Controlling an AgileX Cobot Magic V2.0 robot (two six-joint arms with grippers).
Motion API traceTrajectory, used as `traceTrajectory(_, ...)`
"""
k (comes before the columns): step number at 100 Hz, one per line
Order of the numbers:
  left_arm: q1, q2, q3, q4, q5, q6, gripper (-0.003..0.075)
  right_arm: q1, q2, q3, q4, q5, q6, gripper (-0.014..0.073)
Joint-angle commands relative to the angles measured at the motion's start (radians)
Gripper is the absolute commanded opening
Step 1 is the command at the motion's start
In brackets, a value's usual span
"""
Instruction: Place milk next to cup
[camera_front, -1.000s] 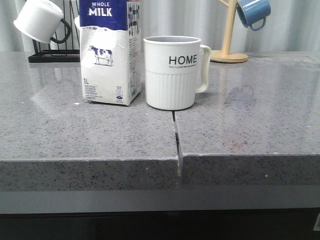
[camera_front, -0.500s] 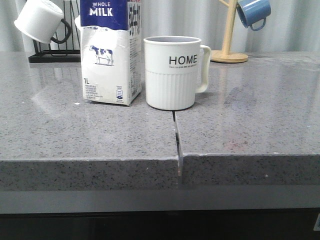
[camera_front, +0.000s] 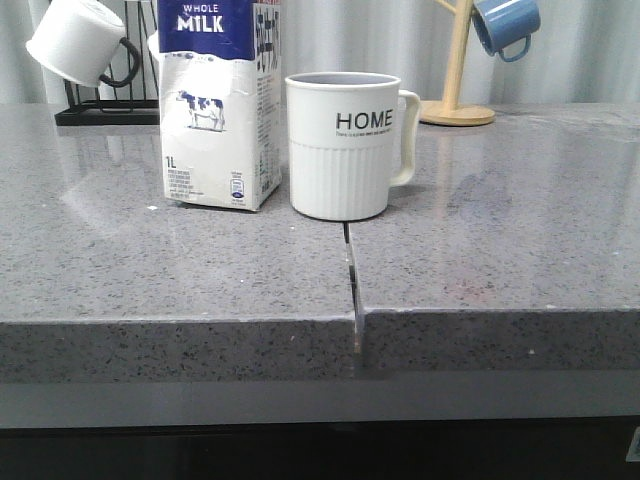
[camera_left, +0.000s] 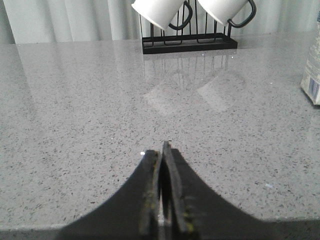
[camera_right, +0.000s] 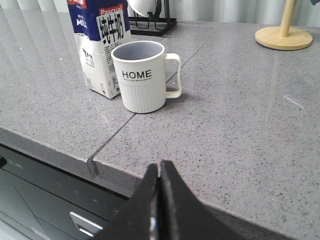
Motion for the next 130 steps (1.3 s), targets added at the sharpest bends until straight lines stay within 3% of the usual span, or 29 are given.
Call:
traceTrajectory(1, 0.004, -0.032, 0.039, -0.013, -0.085, -0.01, -0.0021, -0.002, 0.013, -0.024, -0.003, -0.075, -0.006, -0.0005)
traceTrajectory(79, 0.004, -0.032, 0.039, -0.013, -0.085, -0.01, -0.002, -0.002, 0.012, -0.022, -0.003, -0.074, -0.006, -0.0005)
traceTrajectory(88, 0.004, -0.032, 0.039, -0.013, -0.085, -0.01, -0.002, -0.01, 0.012, -0.005, -0.011, -0.125, -0.006, -0.0005)
traceTrajectory(98, 0.004, -0.032, 0.039, -0.013, -0.085, -0.01, -0.002, -0.079, 0.012, 0.042, -0.035, -0.263, -0.006, -0.0005)
traceTrajectory(112, 0.004, -0.032, 0.039, -0.013, -0.085, -0.01, -0.002, -0.264, 0.012, 0.166, -0.039, -0.482, -0.006, -0.0005)
traceTrajectory(130, 0.004, -0.032, 0.039, -0.013, -0.085, -0.01, -0.002, -0.453, -0.046, 0.342, -0.039, -0.64, 0.007, -0.0005)
